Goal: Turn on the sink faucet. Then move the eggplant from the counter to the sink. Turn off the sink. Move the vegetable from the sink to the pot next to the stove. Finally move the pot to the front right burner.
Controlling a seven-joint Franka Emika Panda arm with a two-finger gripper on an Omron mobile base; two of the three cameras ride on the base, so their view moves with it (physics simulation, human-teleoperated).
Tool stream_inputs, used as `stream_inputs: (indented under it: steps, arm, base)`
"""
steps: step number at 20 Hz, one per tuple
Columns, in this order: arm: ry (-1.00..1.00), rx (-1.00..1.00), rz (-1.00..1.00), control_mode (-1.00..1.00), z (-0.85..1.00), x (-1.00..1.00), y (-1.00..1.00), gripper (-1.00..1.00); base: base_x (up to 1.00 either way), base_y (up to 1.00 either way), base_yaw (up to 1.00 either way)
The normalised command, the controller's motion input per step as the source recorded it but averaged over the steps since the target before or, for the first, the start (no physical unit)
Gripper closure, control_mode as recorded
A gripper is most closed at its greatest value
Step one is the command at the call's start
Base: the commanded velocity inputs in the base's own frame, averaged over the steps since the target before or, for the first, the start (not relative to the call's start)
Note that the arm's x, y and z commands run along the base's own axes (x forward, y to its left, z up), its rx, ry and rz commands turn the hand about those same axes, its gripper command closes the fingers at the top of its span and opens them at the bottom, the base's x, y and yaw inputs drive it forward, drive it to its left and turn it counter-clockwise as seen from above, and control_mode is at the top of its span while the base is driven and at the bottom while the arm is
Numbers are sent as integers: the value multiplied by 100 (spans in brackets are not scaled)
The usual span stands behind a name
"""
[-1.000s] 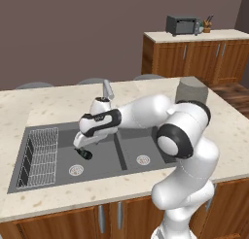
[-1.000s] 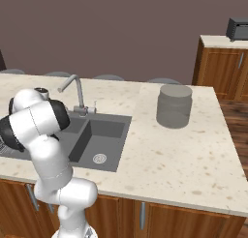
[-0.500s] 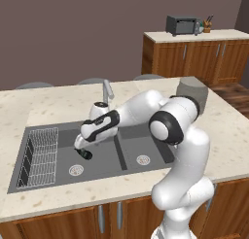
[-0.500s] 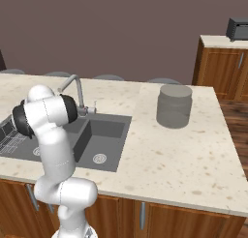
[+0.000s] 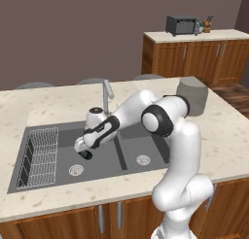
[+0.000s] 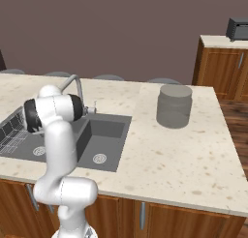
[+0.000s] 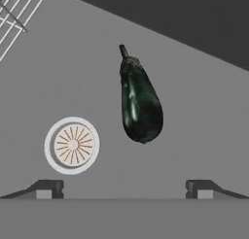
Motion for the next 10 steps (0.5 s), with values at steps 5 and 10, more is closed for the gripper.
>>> stream_inputs:
  steps: [5,10]
  arm:
    - [0,-6,-4,-100,-18,26,13,-100]
    - [0,-4,-4,-100,-21,26,8,-100]
  base:
    - [0,0,0]
    - [0,0,0]
